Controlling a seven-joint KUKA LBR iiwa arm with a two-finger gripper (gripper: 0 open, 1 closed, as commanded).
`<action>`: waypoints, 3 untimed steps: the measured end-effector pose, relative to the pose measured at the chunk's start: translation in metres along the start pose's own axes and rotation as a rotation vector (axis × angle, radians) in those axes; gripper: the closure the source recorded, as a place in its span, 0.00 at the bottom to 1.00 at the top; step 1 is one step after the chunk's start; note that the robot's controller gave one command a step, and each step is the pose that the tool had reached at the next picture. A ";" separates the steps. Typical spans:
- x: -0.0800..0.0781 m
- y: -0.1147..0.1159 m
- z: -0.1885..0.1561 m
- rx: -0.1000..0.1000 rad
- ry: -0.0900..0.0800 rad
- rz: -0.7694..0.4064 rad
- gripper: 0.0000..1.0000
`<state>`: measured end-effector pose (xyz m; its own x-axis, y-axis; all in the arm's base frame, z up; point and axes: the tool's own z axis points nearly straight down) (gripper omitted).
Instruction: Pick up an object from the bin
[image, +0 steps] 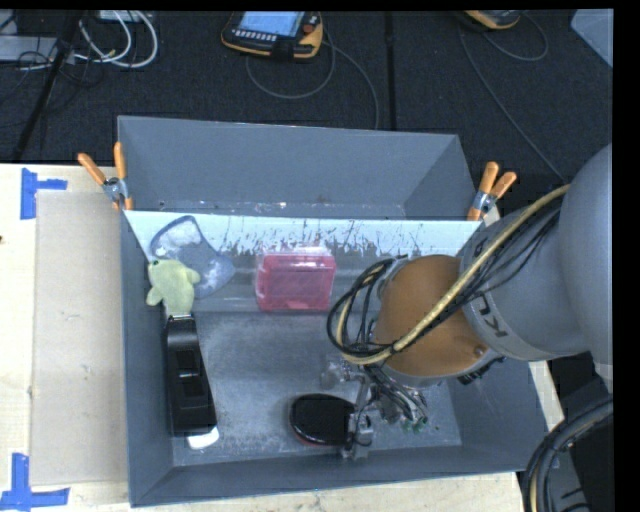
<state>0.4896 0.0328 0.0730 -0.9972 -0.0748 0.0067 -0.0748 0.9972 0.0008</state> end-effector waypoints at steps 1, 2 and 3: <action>0.001 0.006 0.000 0.001 -0.011 -0.284 0.00; 0.009 0.044 0.003 -0.001 -0.003 -0.143 1.00; 0.009 0.044 0.003 -0.001 -0.003 -0.143 1.00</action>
Offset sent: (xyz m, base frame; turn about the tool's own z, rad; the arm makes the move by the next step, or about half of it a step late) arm -0.0132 0.0427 -0.0030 -0.1425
